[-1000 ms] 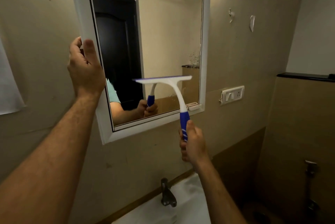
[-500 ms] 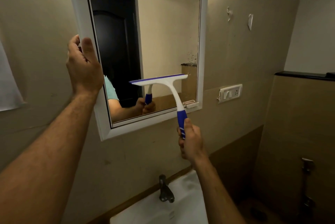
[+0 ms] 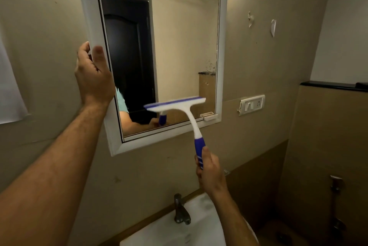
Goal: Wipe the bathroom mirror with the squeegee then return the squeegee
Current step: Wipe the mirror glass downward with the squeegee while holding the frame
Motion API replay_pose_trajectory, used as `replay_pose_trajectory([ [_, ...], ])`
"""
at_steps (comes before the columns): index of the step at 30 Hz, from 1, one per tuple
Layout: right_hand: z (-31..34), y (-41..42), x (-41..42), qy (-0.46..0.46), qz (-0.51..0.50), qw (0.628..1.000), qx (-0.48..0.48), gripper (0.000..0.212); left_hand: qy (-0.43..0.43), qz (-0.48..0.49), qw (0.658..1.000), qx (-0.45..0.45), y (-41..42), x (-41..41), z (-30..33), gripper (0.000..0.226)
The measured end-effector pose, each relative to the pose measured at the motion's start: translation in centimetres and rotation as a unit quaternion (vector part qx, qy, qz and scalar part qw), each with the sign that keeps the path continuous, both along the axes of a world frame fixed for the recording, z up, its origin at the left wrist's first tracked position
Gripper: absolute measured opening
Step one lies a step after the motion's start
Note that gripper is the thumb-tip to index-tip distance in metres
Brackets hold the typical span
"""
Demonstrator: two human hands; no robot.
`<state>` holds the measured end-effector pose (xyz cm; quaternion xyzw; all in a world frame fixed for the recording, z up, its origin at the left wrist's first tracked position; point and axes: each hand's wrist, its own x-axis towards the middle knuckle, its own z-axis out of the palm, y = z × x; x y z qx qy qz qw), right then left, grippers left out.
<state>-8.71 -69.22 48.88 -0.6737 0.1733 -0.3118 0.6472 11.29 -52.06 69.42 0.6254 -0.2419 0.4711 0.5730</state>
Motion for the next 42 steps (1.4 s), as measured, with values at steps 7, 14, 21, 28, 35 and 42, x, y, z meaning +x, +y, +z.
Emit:
replay_pose_trajectory([
  [7,0.3,0.4,0.3,0.010,0.025,0.999,0.044,0.043,-0.005,-0.013,1.000,-0.005,0.1,-0.1,0.0,0.055],
  [14,-2.7,-0.3,-1.0,0.018,0.037,0.997,0.067,0.039,-0.005,-0.010,1.000,-0.007,0.1,0.1,-0.1,0.056],
  [21,1.8,-0.2,1.4,-0.068,0.091,0.993,-0.037,0.032,-0.006,-0.015,1.000,-0.010,0.0,-0.2,0.0,0.054],
  [28,-3.8,-0.2,0.0,-0.005,0.083,0.997,0.000,0.031,-0.003,-0.014,1.000,-0.009,0.0,0.0,-0.1,0.054],
  [35,1.4,0.0,1.3,-0.090,0.090,0.992,0.003,0.046,-0.004,-0.009,1.000,-0.011,-0.1,0.0,-0.1,0.053],
  [42,2.3,0.7,2.9,-0.084,0.062,0.994,-0.019,0.053,-0.009,-0.005,1.000,-0.013,-0.1,0.1,-0.1,0.050],
])
